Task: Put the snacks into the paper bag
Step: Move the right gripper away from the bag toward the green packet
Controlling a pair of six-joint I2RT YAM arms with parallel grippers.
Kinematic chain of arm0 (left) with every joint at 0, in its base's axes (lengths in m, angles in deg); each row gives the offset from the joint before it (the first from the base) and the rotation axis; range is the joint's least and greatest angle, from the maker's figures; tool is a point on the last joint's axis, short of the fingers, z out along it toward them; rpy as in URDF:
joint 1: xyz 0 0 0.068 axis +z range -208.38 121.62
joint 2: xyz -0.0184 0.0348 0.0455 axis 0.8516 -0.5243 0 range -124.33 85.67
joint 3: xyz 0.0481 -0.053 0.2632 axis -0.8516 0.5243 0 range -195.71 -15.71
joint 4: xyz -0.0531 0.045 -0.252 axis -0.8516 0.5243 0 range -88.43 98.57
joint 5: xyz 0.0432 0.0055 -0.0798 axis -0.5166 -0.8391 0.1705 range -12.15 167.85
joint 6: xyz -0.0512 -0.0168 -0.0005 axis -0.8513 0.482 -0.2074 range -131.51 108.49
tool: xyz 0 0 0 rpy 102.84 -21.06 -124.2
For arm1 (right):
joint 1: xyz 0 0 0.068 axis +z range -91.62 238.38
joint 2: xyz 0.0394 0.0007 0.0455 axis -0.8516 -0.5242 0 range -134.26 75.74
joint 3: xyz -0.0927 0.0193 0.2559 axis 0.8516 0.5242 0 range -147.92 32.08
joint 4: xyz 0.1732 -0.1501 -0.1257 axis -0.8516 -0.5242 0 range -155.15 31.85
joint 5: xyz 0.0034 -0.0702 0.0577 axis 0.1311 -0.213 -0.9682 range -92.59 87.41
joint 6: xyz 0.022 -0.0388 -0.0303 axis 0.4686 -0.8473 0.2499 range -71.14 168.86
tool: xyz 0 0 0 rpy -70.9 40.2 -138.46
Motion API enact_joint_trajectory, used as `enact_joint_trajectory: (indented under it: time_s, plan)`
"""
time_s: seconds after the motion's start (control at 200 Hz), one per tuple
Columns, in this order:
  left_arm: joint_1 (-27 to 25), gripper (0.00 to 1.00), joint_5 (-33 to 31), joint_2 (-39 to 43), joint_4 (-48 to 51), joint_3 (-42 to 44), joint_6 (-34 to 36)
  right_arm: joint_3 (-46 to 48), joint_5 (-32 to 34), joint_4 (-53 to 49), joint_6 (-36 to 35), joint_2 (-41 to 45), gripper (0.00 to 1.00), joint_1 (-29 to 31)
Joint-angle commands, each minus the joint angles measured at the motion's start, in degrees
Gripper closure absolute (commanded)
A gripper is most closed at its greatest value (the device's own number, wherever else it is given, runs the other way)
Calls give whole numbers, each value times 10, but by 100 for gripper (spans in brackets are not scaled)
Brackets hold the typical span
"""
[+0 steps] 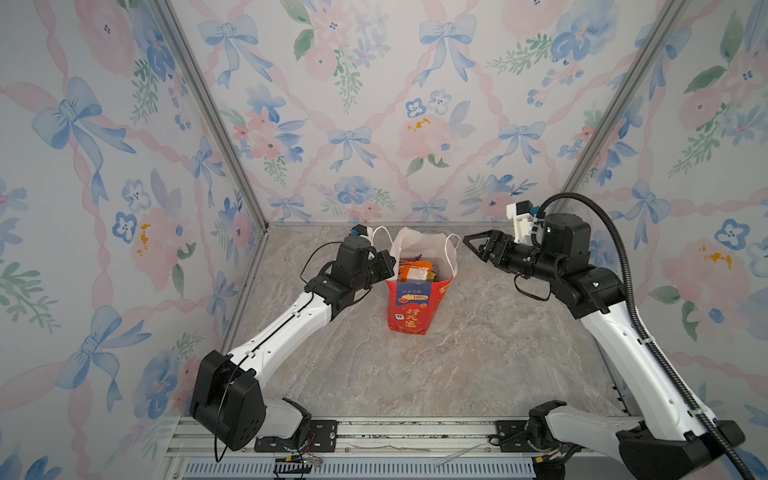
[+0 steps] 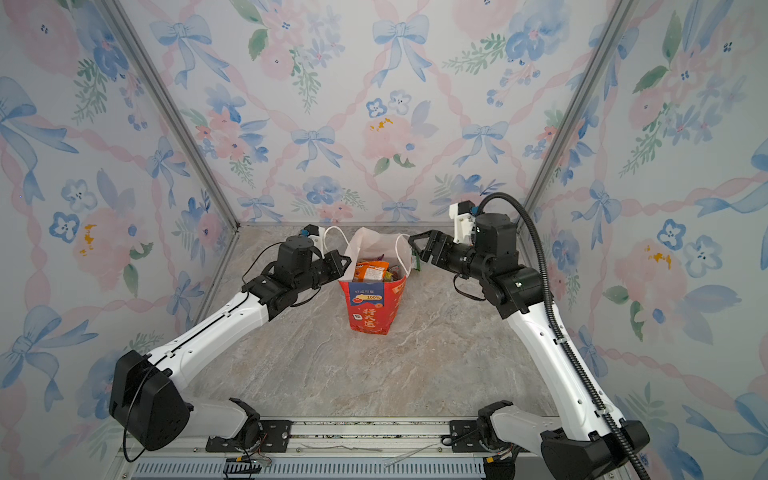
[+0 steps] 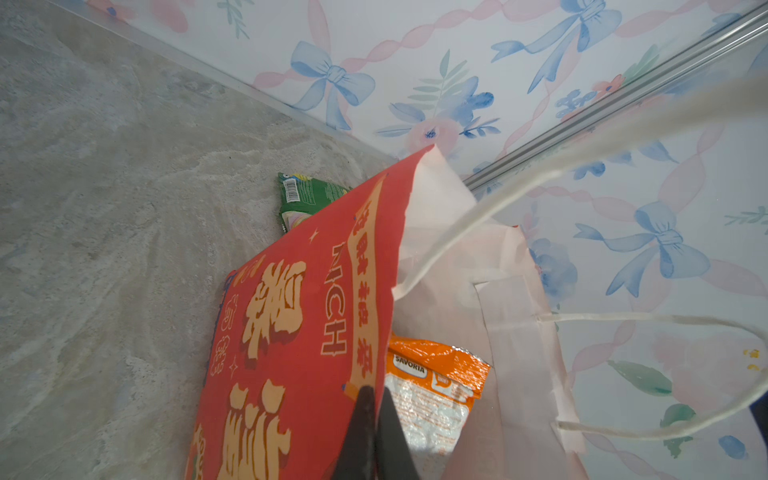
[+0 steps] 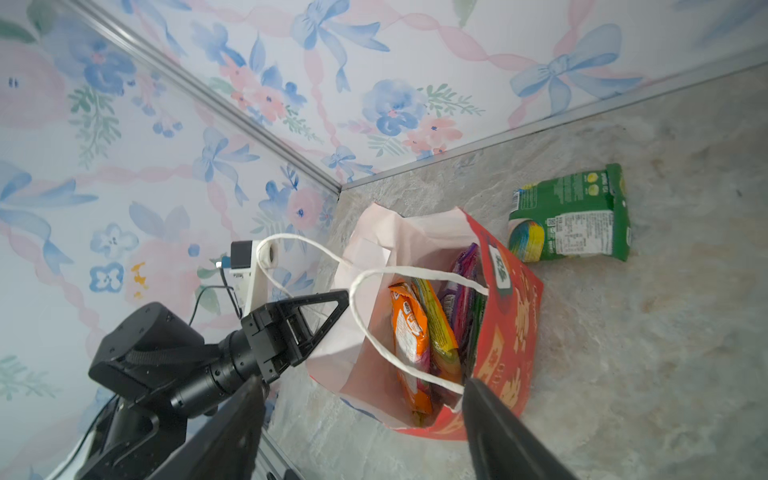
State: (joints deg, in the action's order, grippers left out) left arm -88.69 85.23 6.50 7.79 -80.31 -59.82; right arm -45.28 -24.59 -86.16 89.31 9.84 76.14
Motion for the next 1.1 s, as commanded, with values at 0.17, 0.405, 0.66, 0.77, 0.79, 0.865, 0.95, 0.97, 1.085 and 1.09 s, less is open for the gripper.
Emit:
enact_joint_trajectory:
  time_s: [0.17, 0.405, 0.66, 0.77, 0.79, 0.865, 0.95, 0.97, 1.085, 1.09]
  plan:
    - [9, 100, 19, 9, -13, 9, -7, 134, 41, 99, 110, 60, 17, -66]
    - [9, 100, 20, 11, -13, 11, -8, 206, 26, 170, 143, 34, 15, -73]
    - [10, 100, 19, 11, -13, 14, -9, 282, -13, 304, 181, -37, 13, -83]
    - [10, 100, 17, 14, -13, 15, -9, 305, -21, 354, 194, -77, 12, -84]
    - [10, 100, 17, 14, -13, 16, -9, 311, -24, 369, 200, -83, 12, -84]
    - [11, 100, 16, 15, -13, 18, -9, 327, -32, 415, 215, -112, 11, -83]
    - [11, 100, 15, 15, -13, 19, -11, 339, -35, 470, 228, -144, 11, -82]
    - [11, 100, 15, 15, -13, 19, -11, 340, -34, 479, 228, -152, 11, -82]
    - [11, 100, 16, 13, -13, 18, -12, 342, -45, 538, 244, -205, 11, -83]
    - [11, 100, 16, 13, -13, 18, -12, 342, -46, 542, 246, -208, 11, -83]
